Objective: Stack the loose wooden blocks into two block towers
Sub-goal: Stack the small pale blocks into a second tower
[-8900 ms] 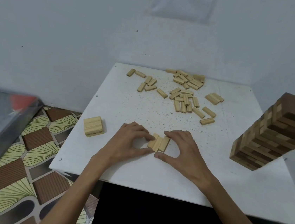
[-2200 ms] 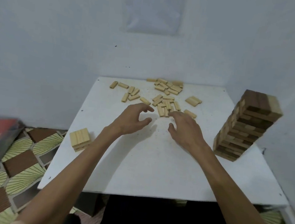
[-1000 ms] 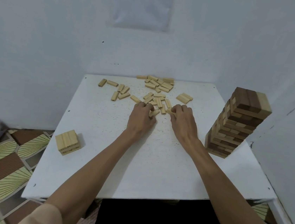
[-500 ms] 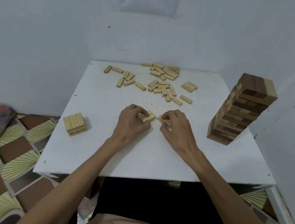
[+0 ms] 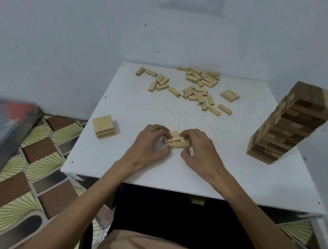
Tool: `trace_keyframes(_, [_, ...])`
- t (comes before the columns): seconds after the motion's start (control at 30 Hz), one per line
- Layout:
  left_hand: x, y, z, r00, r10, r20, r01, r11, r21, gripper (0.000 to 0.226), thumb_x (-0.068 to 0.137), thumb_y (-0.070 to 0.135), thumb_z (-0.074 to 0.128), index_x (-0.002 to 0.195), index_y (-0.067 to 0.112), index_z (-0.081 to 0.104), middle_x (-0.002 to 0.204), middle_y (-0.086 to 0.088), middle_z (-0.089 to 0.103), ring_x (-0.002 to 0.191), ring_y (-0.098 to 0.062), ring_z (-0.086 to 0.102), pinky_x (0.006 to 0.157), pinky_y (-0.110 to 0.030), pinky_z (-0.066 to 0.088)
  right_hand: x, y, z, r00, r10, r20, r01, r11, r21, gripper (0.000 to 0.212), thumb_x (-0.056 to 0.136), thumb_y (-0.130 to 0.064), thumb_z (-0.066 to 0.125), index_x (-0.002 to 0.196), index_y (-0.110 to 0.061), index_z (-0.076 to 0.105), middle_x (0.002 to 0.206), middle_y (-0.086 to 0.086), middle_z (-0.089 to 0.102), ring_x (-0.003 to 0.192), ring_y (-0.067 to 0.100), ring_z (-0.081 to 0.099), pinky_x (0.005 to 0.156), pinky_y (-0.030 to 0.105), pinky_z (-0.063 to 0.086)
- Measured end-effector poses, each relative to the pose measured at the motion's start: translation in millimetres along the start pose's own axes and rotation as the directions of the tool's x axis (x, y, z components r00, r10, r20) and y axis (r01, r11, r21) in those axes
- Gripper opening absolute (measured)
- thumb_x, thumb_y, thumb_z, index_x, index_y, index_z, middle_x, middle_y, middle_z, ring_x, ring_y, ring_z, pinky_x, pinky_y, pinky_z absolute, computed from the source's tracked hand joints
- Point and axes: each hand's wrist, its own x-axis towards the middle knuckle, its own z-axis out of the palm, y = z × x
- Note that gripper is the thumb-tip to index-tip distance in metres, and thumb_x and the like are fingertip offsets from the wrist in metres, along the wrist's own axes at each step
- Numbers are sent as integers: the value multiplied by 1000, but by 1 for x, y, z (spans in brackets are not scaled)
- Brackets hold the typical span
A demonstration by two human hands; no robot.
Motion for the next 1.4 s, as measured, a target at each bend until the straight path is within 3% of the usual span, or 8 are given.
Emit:
trace_keyframes(0.13, [-1,2,2,1000,7,-6,-7,1000,-11,33,79,40,84,105,21,74,115,10,66,113,-5,53,95,-6,33,2,2,1,1000,-7,-21,8,999,36,38,86,-6,70,122,-16,61,119,-3,56,102,14,58,87,42,56])
trace_keyframes(0.4, [8,8,-4,999,24,42,-21,997,-73,39,79,24,82,117,22,70,113,12,70,112,-8,56,96,-21,44,8,8,-14,996,-3,94,7,999,-36,54,91,-38,74,139,-21,57,117,-10,49,114,12,47,95,29,45])
trace_keyframes(0.53, [10,4,-13,989,5,145,-9,1000,23,73,77,53,73,141,21,57,131,3,57,123,-15,46,100,-24,39,12,10,-24,966,92,243,-79,995,-62,66,89,-54,70,146,-28,48,103,-16,50,103,7,47,90,32,47])
trace_keyframes(0.63, [15,9,-21,971,-95,218,48,976,211,90,78,67,62,153,22,42,121,0,56,117,-22,49,94,-36,45,19,7,-29,944,114,310,-90,992,-92,70,87,-52,71,147,-28,45,98,-11,57,97,10,52,86,36,51])
trace_keyframes(0.83, [30,16,-25,904,-172,393,62,959,277,74,87,48,70,149,19,43,95,9,62,90,-17,58,80,-36,51,34,0,-33,908,124,401,-101,992,-79,56,86,-35,73,137,-22,55,90,-7,65,87,11,60,83,41,55])
trace_keyframes(0.97, [37,19,-25,887,-170,430,70,969,238,54,86,36,71,133,15,56,94,6,66,88,-18,61,81,-38,54,41,-3,-34,882,143,449,-114,989,-91,50,86,-32,74,132,-24,55,92,-5,66,86,5,56,81,35,53])
trace_keyframes(1.13, [45,24,-27,867,-183,464,78,969,235,50,87,31,71,133,14,58,94,3,68,84,-14,55,73,-29,46,48,-2,-35,863,164,477,-123,986,-116,53,85,-35,75,132,-24,54,92,-6,67,89,0,53,85,37,54])
trace_keyframes(1.4, [49,25,-29,836,-179,519,48,966,255,46,91,28,70,134,14,59,99,0,68,88,-18,59,79,-36,53,56,2,-38,833,173,525,-127,984,-123,50,88,-34,79,129,-23,54,91,-8,67,86,-10,43,78,33,46])
